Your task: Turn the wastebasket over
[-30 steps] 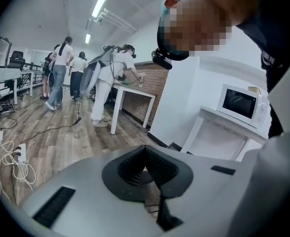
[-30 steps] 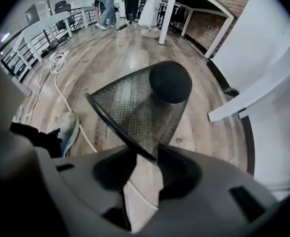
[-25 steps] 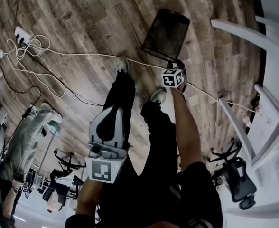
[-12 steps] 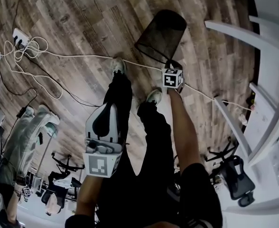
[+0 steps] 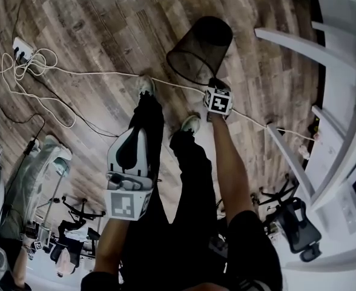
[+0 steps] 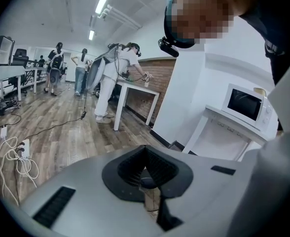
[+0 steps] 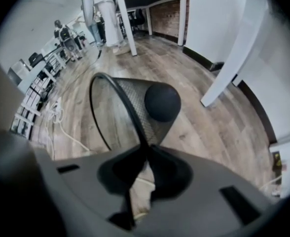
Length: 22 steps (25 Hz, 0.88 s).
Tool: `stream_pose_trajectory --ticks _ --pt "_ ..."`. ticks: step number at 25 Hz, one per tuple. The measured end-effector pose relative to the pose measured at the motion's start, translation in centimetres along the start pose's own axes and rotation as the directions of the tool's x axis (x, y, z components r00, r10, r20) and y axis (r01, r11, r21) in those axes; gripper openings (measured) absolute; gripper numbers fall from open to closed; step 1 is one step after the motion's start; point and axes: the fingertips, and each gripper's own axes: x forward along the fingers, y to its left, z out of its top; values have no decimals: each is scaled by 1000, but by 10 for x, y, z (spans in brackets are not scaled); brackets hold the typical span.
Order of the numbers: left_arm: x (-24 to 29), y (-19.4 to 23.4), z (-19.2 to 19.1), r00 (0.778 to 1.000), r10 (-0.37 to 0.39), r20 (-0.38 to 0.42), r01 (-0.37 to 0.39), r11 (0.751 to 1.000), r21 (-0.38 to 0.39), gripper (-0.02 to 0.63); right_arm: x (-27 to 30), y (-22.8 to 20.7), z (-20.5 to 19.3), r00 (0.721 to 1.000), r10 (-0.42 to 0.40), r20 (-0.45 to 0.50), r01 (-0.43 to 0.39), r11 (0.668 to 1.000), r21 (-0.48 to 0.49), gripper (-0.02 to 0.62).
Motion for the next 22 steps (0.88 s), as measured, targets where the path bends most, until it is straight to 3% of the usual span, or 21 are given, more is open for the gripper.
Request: stream_pose_trajectory --ticks 10,19,22 --pt "12 -4 14 999 -33 -22 33 999 9 35 -18 -2 14 999 49 23 -54 970 237 58" --pt "31 -7 30 996 -66 -61 68 997 22 35 -41 -8 7 997 68 -49 -50 949 311 59" --pt "36 0 25 992 -63 -110 62 998 -16 35 -50 -3 -4 993 80 -83 -49 944 327 59"
